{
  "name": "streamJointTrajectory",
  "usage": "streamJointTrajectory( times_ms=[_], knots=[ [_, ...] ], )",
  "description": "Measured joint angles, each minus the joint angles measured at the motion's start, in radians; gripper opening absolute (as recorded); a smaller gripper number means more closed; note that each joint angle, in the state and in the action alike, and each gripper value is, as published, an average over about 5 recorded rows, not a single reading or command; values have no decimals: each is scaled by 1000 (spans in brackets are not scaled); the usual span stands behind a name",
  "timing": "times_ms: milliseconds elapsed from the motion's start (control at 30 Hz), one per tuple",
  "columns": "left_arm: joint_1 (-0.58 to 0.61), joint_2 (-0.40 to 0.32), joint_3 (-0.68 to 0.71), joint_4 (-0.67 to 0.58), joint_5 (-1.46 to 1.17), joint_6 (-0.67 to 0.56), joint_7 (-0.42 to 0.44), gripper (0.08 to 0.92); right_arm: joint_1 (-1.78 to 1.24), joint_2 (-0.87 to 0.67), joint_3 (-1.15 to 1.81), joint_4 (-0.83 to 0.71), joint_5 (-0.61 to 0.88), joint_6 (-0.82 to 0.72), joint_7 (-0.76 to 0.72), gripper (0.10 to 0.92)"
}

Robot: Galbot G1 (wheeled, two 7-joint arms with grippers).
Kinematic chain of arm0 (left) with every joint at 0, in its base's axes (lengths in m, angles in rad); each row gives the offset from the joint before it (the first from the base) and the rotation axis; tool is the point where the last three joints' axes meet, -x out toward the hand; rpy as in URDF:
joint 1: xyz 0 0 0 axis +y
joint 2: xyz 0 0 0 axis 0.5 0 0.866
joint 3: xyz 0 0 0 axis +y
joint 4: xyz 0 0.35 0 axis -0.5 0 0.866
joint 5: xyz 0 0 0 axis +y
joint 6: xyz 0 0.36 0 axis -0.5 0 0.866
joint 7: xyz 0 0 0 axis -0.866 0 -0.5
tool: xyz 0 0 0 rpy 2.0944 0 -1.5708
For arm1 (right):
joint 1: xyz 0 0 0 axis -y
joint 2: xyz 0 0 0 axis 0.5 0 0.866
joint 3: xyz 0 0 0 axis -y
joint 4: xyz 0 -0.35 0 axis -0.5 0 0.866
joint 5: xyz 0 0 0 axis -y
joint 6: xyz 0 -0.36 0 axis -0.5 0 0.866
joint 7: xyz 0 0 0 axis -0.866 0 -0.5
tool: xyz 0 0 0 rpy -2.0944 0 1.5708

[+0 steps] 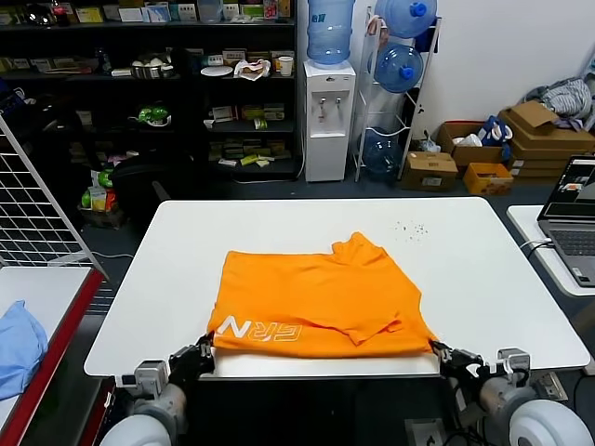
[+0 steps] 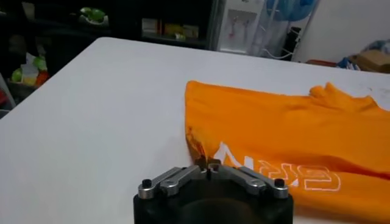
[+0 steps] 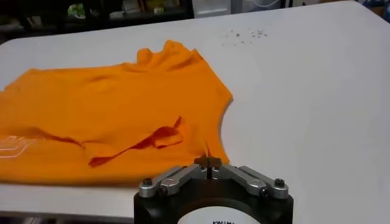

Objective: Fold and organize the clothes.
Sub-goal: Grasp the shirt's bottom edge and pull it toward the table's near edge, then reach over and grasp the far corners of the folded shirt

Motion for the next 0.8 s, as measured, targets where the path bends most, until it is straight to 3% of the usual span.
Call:
streamJointTrajectory(
  times_ms=[133,267,567,800],
  knots=[
    [46,6,-7,-26,3,3,-1,100,-23,3,7,9,-6,-1,11,128],
    [70,10,-10,-40,3,7,1,162,-29,4,14,21,-9,0,14,205],
    [62,34,-26,-60,-17,10,-4,421,17,-23,23,48,-5,29,3,465],
    [-15,49,-28,-34,-48,8,18,620,210,-50,-47,-1,5,51,14,672]
  ],
)
